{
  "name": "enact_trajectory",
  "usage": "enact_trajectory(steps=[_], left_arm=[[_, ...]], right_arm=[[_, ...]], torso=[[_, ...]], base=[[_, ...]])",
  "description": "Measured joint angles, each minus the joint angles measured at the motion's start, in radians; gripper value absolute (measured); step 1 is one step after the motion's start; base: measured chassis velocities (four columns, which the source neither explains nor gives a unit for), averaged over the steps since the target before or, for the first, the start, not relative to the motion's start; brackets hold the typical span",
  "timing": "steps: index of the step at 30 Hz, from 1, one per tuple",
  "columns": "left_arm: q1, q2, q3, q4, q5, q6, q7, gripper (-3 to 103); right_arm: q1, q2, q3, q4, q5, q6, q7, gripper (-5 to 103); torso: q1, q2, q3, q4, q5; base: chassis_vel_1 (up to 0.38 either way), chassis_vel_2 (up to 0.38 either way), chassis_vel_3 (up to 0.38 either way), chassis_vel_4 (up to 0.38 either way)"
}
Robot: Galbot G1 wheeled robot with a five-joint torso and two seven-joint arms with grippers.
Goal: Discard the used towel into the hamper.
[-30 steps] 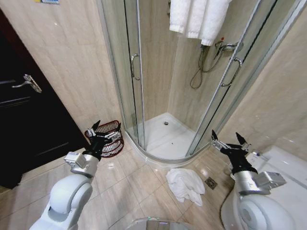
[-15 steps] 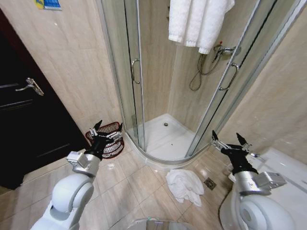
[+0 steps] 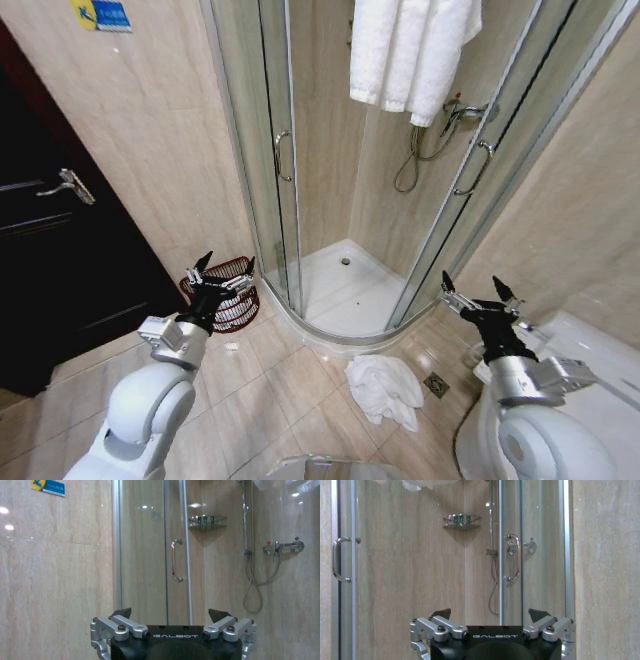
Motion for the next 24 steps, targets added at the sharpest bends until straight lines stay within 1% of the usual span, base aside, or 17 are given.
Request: enact_trajectory(steps=[1, 5, 10, 17, 18, 24], left_arm=[[0.000, 0.000, 0.000, 0.000, 0.000, 0.000, 0.000, 100], [0.000, -0.002, 0.003, 0.000, 0.001, 0.000, 0.001, 100], [0.001, -0.003, 0.003, 0.000, 0.001, 0.000, 0.004, 100], [0.001, -0.006, 0.000, -0.001, 0.001, 0.000, 0.013, 100], [0.001, -0.006, 0.000, -0.001, 0.001, 0.000, 0.013, 100], [0.006, -0.008, 0.000, -0.002, 0.000, 0.000, 0.013, 100]], right_arm=[[0.000, 0.000, 0.000, 0.000, 0.000, 0.000, 0.000, 100], [0.001, 0.000, 0.000, 0.000, 0.001, 0.000, 0.000, 100], [0.004, 0.002, -0.002, 0.000, 0.001, 0.000, -0.001, 100], [0.015, -0.012, 0.001, 0.000, 0.011, -0.004, 0.001, 100], [0.015, -0.012, 0.001, 0.000, 0.011, -0.004, 0.001, 100], [0.021, -0.013, 0.004, 0.000, 0.016, -0.005, 0.001, 100]], torso=[[0.000, 0.000, 0.000, 0.0000, 0.0000], [0.011, 0.025, 0.014, 0.0000, 0.0000], [0.021, 0.045, 0.024, 0.0000, 0.0000], [0.039, 0.086, 0.047, 0.0000, 0.0000], [0.039, 0.086, 0.047, 0.0000, 0.0000], [0.054, 0.118, 0.064, 0.0000, 0.0000]], base=[[0.000, 0.000, 0.000, 0.000], [0.000, 0.000, 0.000, 0.000], [0.000, 0.000, 0.000, 0.000], [0.000, 0.000, 0.000, 0.000], [0.000, 0.000, 0.000, 0.000], [0.000, 0.000, 0.000, 0.000]])
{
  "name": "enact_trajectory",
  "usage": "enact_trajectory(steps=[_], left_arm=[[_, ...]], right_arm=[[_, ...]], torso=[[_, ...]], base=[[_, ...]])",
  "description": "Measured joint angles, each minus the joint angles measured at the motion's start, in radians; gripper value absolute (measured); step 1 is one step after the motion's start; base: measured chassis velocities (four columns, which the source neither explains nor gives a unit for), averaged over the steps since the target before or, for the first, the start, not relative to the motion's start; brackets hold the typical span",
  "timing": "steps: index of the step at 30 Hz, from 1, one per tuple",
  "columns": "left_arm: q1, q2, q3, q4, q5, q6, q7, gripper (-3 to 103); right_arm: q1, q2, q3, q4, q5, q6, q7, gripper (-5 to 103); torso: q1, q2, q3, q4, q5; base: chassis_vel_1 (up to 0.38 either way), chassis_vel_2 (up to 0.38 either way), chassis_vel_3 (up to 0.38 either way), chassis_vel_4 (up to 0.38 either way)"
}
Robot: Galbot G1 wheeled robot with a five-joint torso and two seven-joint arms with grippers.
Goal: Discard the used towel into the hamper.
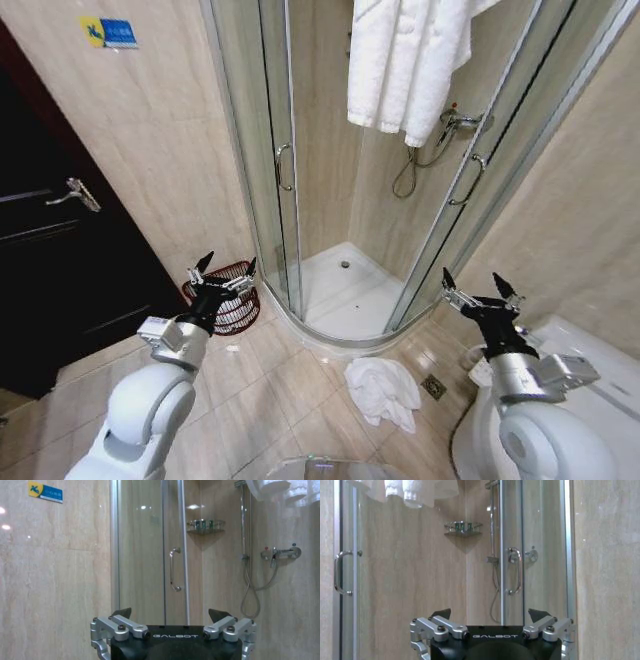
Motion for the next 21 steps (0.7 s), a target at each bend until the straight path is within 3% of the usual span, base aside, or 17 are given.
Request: enact_trajectory(steps=[7, 10, 11, 13, 18, 21], left_arm=[[0.006, -0.001, 0.000, 0.000, 0.000, -0.003, -0.002, 100], [0.014, -0.009, 0.000, 0.019, 0.007, -0.098, 0.039, 100], [0.014, -0.009, 0.000, 0.019, 0.007, -0.098, 0.039, 100], [0.034, -0.024, -0.002, 0.028, 0.028, -0.148, 0.055, 100], [0.085, -0.042, -0.016, 0.028, 0.020, -0.190, 0.056, 100], [0.118, -0.048, -0.035, 0.043, 0.018, -0.227, 0.056, 100]], right_arm=[[0.016, -0.006, 0.003, 0.000, 0.013, -0.006, 0.003, 100], [0.051, -0.040, 0.008, 0.000, 0.052, -0.018, 0.010, 100], [0.051, -0.040, 0.008, 0.000, 0.052, -0.018, 0.010, 100], [0.104, -0.098, 0.017, 0.000, 0.099, -0.036, 0.030, 100], [0.226, -0.194, 0.019, -0.024, 0.196, -0.057, 0.066, 100], [0.430, -0.303, 0.001, -0.110, 0.300, -0.075, 0.090, 100]], torso=[[0.015, 0.034, 0.019, 0.0000, 0.0000], [0.021, 0.049, 0.028, -0.0002, 0.0001], [0.021, 0.049, 0.028, -0.0002, 0.0001], [0.023, 0.052, 0.030, -0.0001, 0.0000], [0.023, 0.052, 0.030, -0.0002, 0.0001], [0.022, 0.050, 0.029, 0.0002, 0.0005]], base=[[0.000, 0.000, 0.000, 0.000], [0.000, 0.000, 0.000, 0.000], [0.000, 0.000, 0.000, 0.000], [0.000, 0.000, 0.000, 0.000], [0.000, 0.000, 0.000, 0.000], [0.000, 0.000, 0.000, 0.000]])
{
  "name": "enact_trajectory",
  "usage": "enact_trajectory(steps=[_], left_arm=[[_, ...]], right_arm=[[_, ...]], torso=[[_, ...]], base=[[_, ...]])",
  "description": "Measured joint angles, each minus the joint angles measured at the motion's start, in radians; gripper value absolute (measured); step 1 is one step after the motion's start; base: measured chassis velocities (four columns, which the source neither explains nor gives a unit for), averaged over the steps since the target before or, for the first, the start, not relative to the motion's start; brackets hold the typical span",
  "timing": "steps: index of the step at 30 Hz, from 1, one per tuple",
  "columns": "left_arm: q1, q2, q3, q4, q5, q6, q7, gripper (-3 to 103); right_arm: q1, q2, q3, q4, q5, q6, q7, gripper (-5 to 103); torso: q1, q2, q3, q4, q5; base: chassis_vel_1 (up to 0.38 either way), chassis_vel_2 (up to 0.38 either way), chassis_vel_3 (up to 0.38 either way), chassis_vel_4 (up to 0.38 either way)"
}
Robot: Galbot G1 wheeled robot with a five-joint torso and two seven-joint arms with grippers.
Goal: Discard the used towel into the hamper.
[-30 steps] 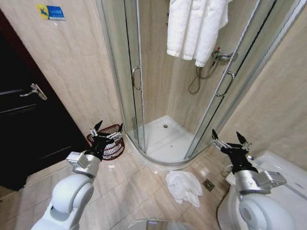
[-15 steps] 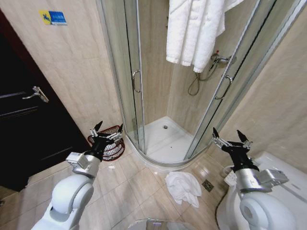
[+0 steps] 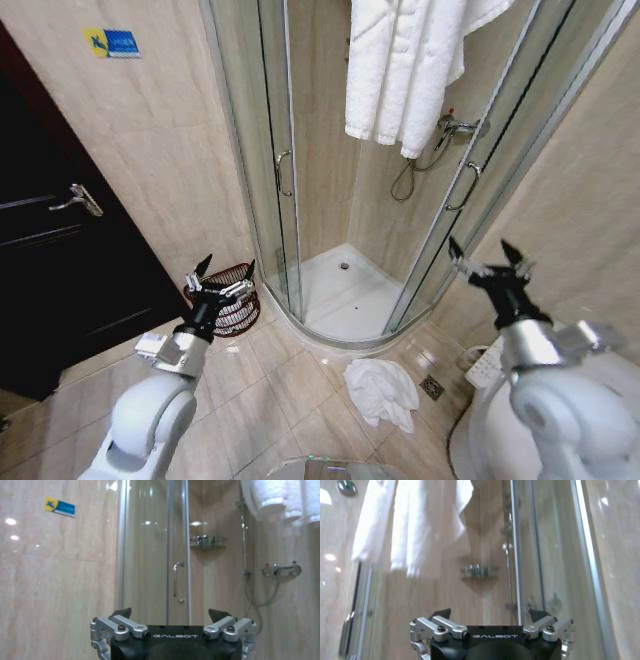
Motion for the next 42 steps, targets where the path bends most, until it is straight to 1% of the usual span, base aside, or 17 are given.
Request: enact_trajectory(steps=[1, 2, 6, 7, 8, 9, 10, 14, 16, 18, 19, 22, 26, 29, 34, 39, 42], left_arm=[[0.002, 0.001, -0.001, 0.011, 0.000, -0.007, 0.002, 100], [0.002, 0.001, -0.001, 0.011, 0.000, -0.007, 0.002, 100], [-0.015, 0.014, 0.010, 0.064, 0.004, -0.015, 0.016, 100], [-0.015, 0.014, 0.010, 0.064, 0.004, -0.015, 0.016, 100], [-0.012, 0.017, 0.006, 0.072, 0.007, -0.019, 0.019, 100], [-0.003, 0.016, -0.007, 0.073, 0.010, -0.023, 0.020, 100], [-0.003, 0.016, -0.007, 0.073, 0.010, -0.023, 0.020, 100], [0.005, 0.009, -0.054, 0.073, 0.008, -0.034, 0.025, 100], [0.001, 0.007, -0.057, 0.072, 0.008, -0.034, 0.025, 100], [-0.003, 0.004, -0.058, 0.067, 0.008, -0.033, 0.024, 100], [-0.003, 0.004, -0.058, 0.067, 0.008, -0.033, 0.024, 100], [0.000, -0.005, -0.061, 0.062, 0.009, -0.032, 0.024, 100], [0.003, -0.009, -0.070, 0.063, 0.009, -0.034, 0.024, 100], [0.007, -0.012, -0.084, 0.060, 0.009, -0.037, 0.024, 100], [0.013, -0.016, -0.097, 0.053, 0.008, -0.047, 0.024, 100], [0.014, -0.017, -0.105, 0.052, 0.007, -0.054, 0.026, 100], [0.011, -0.019, -0.106, 0.051, 0.007, -0.058, 0.027, 100]], right_arm=[[0.061, -0.036, -0.008, -0.028, 0.031, -0.003, 0.004, 100], [0.061, -0.036, -0.008, -0.028, 0.031, -0.003, 0.004, 100], [0.286, -0.161, -0.044, -0.170, 0.120, -0.018, -0.013, 100], [0.286, -0.161, -0.044, -0.170, 0.120, -0.018, -0.013, 100], [0.374, -0.193, -0.074, -0.216, 0.147, -0.026, -0.019, 100], [0.461, -0.214, -0.111, -0.252, 0.170, -0.032, -0.027, 100], [0.461, -0.214, -0.111, -0.252, 0.170, -0.032, -0.027, 100], [0.708, -0.246, -0.267, -0.340, 0.209, -0.055, -0.049, 100], [0.764, -0.246, -0.304, -0.359, 0.217, -0.057, -0.052, 100], [0.876, -0.235, -0.374, -0.395, 0.219, -0.057, -0.056, 100], [0.876, -0.235, -0.374, -0.395, 0.219, -0.057, -0.056, 100], [1.055, -0.185, -0.493, -0.442, 0.218, -0.065, -0.048, 100], [1.154, -0.148, -0.548, -0.460, 0.219, -0.086, -0.033, 100], [1.293, -0.092, -0.621, -0.504, 0.219, -0.107, -0.012, 100], [1.398, -0.043, -0.672, -0.560, 0.209, -0.112, 0.011, 100], [1.465, -0.019, -0.708, -0.615, 0.209, -0.121, 0.026, 100], [1.516, 0.011, -0.738, -0.706, 0.196, -0.121, 0.024, 100]], torso=[[0.000, -0.001, 0.000, 0.0004, -0.0003], [0.000, -0.001, 0.000, 0.0004, -0.0003], [-0.001, -0.003, -0.002, 0.0000, -0.0002], [-0.001, -0.003, -0.002, 0.0000, -0.0002], [-0.002, -0.004, -0.002, -0.0009, -0.0007], [-0.002, -0.005, -0.003, -0.0006, -0.0004], [-0.002, -0.005, -0.003, -0.0006, -0.0004], [-0.003, -0.007, -0.004, 0.0001, -0.0006], [-0.003, -0.007, -0.004, 0.0000, -0.0003], [-0.004, -0.008, -0.004, -0.0001, -0.0006], [-0.004, -0.008, -0.004, -0.0001, -0.0006], [-0.004, -0.009, -0.005, -0.0002, -0.0004], [-0.004, -0.009, -0.005, 0.0001, -0.0010], [-0.005, -0.010, -0.006, -0.0002, -0.0011], [-0.005, -0.011, -0.006, -0.0002, -0.0005], [-0.005, -0.011, -0.006, -0.0004, -0.0008], [-0.005, -0.011, -0.006, -0.0003, -0.0006]], base=[[0.000, 0.000, 0.000, 0.000], [0.000, 0.000, 0.000, 0.000], [0.000, 0.000, 0.000, 0.000], [0.000, 0.000, 0.000, 0.000], [0.000, 0.000, 0.000, 0.000], [0.000, 0.000, 0.000, 0.000], [0.000, 0.000, 0.000, 0.000], [0.000, 0.000, 0.000, 0.000], [0.000, 0.000, 0.000, 0.000], [0.000, 0.000, 0.000, 0.000], [0.000, 0.000, 0.000, 0.000], [0.000, 0.000, 0.000, 0.000], [0.000, 0.000, 0.000, 0.000], [0.000, 0.000, 0.000, 0.000], [0.000, 0.000, 0.000, 0.000], [0.000, 0.000, 0.000, 0.000], [0.000, 0.000, 0.000, 0.000]])
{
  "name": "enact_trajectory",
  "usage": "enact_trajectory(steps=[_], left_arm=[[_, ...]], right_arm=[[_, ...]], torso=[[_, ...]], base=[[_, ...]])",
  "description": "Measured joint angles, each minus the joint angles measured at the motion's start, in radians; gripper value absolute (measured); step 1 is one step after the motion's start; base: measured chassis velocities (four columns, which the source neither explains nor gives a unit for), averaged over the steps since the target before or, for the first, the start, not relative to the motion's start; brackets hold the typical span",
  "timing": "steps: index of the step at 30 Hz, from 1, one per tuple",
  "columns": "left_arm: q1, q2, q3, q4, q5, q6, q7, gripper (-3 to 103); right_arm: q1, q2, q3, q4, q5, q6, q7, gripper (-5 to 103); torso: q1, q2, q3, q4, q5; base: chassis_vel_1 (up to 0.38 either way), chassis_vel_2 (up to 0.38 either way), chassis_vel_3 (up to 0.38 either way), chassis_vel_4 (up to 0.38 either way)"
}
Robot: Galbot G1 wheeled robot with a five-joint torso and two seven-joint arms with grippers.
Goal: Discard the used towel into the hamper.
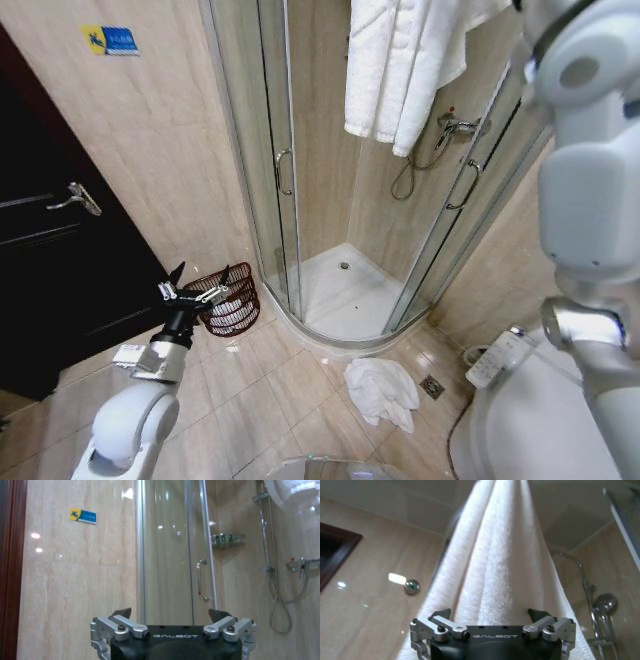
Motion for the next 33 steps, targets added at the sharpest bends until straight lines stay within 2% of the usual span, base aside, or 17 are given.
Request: enact_trajectory(steps=[4, 6, 7, 10, 11, 12, 15, 18, 19, 21, 23, 28, 33], left_arm=[[-0.001, -0.002, 0.001, -0.005, 0.000, -0.004, 0.000, 100], [0.000, -0.004, 0.000, -0.006, 0.000, -0.009, 0.000, 100], [0.000, -0.004, 0.000, -0.006, 0.000, -0.009, 0.000, 100], [0.008, -0.009, -0.013, -0.006, 0.000, -0.024, 0.000, 100], [0.008, -0.009, -0.013, -0.006, 0.000, -0.024, 0.000, 100], [0.012, -0.009, -0.019, -0.006, -0.002, -0.027, 0.000, 100], [0.016, -0.011, -0.028, -0.006, -0.005, -0.032, 0.003, 100], [0.017, -0.013, -0.033, -0.005, -0.007, -0.035, 0.003, 100], [0.017, -0.013, -0.033, -0.005, -0.007, -0.035, 0.003, 100], [0.017, -0.013, -0.034, -0.005, -0.007, -0.035, 0.003, 100], [0.017, -0.013, -0.034, -0.005, -0.007, -0.035, 0.003, 100], [0.020, -0.012, -0.035, -0.005, -0.007, -0.036, 0.003, 100], [0.022, -0.013, -0.035, -0.007, -0.006, -0.038, 0.004, 100]], right_arm=[[0.028, 0.027, -0.027, -0.069, -0.008, 0.008, -0.014, 102], [0.030, 0.038, -0.035, -0.100, -0.024, 0.029, -0.035, 95], [0.030, 0.038, -0.035, -0.100, -0.024, 0.029, -0.035, 95], [0.028, 0.048, -0.043, -0.118, -0.040, 0.051, -0.044, 80], [0.028, 0.048, -0.043, -0.118, -0.040, 0.051, -0.044, 80], [0.027, 0.047, -0.046, -0.121, -0.040, 0.054, -0.045, 74], [0.027, 0.047, -0.051, -0.125, -0.040, 0.057, -0.046, 69], [0.027, 0.049, -0.055, -0.129, -0.041, 0.059, -0.046, 52], [0.027, 0.049, -0.055, -0.129, -0.041, 0.059, -0.046, 52], [0.027, 0.051, -0.056, -0.132, -0.041, 0.060, -0.046, 41], [0.027, 0.051, -0.057, -0.132, -0.041, 0.060, -0.046, 41], [0.012, 0.045, -0.058, -0.122, -0.040, 0.061, -0.047, 14], [0.001, 0.037, -0.057, -0.106, -0.034, 0.061, -0.047, 8]], torso=[[0.000, 0.000, 0.000, 0.0001, -0.0002], [0.000, -0.001, 0.000, 0.0001, -0.0001], [0.000, -0.001, 0.000, 0.0001, -0.0001], [0.000, -0.001, 0.000, 0.0000, 0.0000], [0.000, -0.001, 0.000, 0.0000, 0.0000], [0.000, -0.001, -0.001, 0.0000, 0.0000], [0.000, -0.001, -0.001, 0.0000, 0.0000], [0.000, -0.001, -0.001, 0.0000, 0.0000], [0.000, -0.001, -0.001, 0.0000, 0.0000], [0.000, -0.001, -0.001, 0.0000, 0.0000], [0.000, -0.001, -0.001, 0.0000, 0.0000], [-0.001, -0.001, -0.001, 0.0000, 0.0000], [-0.001, -0.001, -0.001, 0.0000, 0.0000]], base=[[0.000, 0.000, 0.000, 0.000], [0.000, 0.000, 0.000, 0.000], [0.000, 0.000, 0.000, 0.000], [0.000, 0.000, 0.000, 0.000], [0.000, 0.000, 0.000, 0.000], [0.000, 0.000, 0.000, 0.000], [0.000, 0.000, 0.000, 0.000], [0.000, 0.000, 0.000, 0.000], [0.000, 0.000, 0.000, 0.000], [0.000, 0.000, 0.000, 0.000], [0.000, 0.000, 0.000, 0.000], [0.000, 0.000, 0.000, 0.000], [0.000, 0.000, 0.000, 0.000]])
